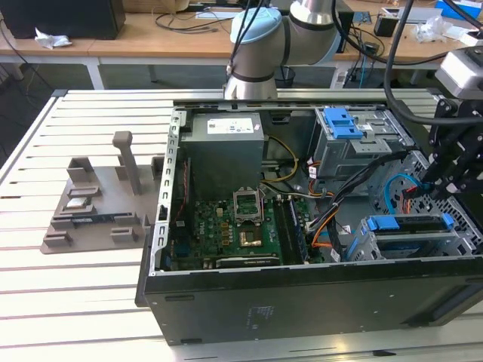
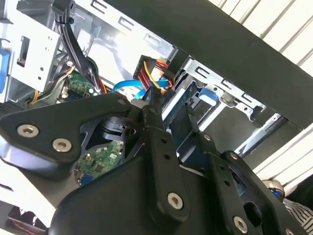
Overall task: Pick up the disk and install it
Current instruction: 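Insert the first disk wire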
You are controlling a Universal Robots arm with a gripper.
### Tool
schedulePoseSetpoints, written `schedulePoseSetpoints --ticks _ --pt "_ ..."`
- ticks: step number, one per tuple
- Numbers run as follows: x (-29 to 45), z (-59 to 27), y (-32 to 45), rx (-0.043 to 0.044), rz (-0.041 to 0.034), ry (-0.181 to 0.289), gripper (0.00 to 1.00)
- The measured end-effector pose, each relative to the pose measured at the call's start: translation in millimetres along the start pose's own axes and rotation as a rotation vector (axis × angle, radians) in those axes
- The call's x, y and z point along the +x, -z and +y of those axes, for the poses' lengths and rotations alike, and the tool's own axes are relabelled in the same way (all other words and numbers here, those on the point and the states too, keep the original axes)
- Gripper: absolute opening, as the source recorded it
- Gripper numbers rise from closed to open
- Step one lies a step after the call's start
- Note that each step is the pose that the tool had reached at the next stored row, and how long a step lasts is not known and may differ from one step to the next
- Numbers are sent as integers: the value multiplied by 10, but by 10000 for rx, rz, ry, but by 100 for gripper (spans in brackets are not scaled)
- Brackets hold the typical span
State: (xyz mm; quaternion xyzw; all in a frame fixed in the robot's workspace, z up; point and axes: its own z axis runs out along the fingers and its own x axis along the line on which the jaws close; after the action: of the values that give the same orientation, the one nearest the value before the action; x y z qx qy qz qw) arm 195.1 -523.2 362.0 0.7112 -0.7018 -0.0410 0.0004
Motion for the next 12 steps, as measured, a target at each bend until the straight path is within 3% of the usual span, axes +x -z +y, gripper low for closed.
schedulePoseSetpoints --ticks 5,6,7,8,12 --pt "0 -10 0 0 -1 2 35" --pt "0 -12 0 0 -1 2 28" --pt "0 -13 0 0 0 2 28" --pt "0 -16 0 0 -1 2 16" --pt "35 -22 3 0 19 2 16"
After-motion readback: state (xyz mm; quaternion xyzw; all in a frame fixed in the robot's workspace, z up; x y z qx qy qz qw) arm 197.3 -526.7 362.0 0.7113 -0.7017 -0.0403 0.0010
